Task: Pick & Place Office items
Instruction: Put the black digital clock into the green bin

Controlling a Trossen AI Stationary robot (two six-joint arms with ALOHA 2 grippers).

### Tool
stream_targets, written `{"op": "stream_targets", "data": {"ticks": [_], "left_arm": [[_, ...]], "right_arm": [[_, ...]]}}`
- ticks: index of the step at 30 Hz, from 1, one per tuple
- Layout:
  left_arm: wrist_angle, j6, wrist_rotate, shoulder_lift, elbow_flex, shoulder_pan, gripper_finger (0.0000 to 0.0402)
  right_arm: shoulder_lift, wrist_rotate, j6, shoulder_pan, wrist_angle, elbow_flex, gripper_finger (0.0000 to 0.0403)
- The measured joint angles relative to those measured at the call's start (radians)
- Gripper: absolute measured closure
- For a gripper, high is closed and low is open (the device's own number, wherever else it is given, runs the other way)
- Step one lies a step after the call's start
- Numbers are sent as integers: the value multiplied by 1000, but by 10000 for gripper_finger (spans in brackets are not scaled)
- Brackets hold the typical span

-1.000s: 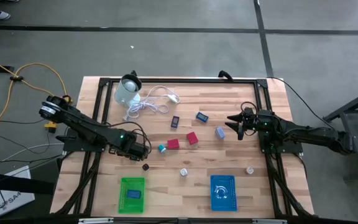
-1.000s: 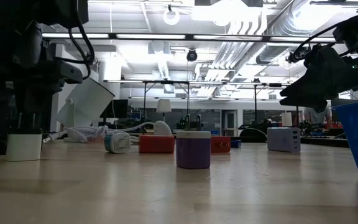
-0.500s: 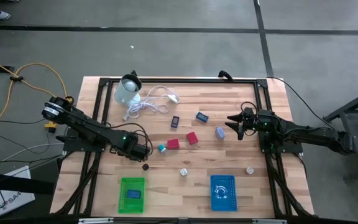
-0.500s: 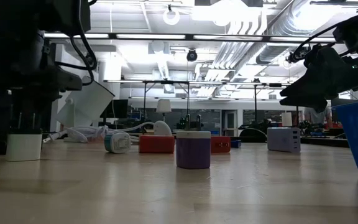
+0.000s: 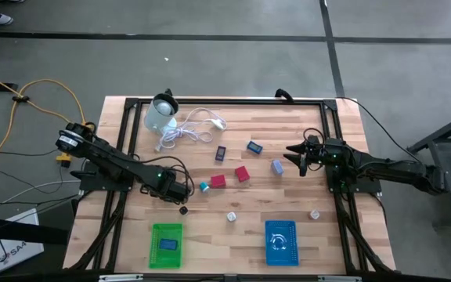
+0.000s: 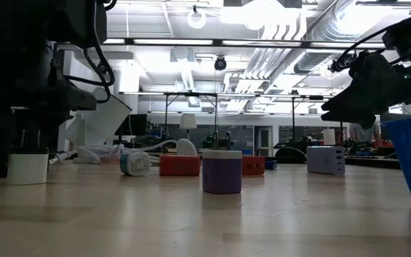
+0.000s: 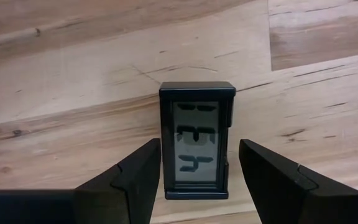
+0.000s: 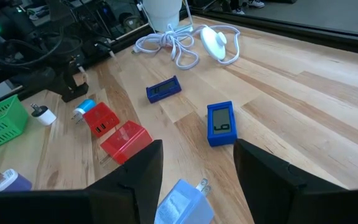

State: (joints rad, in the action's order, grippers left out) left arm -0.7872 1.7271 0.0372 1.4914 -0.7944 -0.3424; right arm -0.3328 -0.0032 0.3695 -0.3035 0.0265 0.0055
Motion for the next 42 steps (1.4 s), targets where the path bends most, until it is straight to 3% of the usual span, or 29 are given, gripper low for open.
{"op": "stream_targets", "data": {"ticks": [22,34,42], "left_arm": [[28,8,1,0,23,0,193],[27,17,-5,-1,23,0,242],[26,25,-9,-2,23,0,249]], "right_arm": [[0,0,0,0,0,0,219],[0,0,0,0,0,0,219],[0,0,0,0,0,0,219]]}}
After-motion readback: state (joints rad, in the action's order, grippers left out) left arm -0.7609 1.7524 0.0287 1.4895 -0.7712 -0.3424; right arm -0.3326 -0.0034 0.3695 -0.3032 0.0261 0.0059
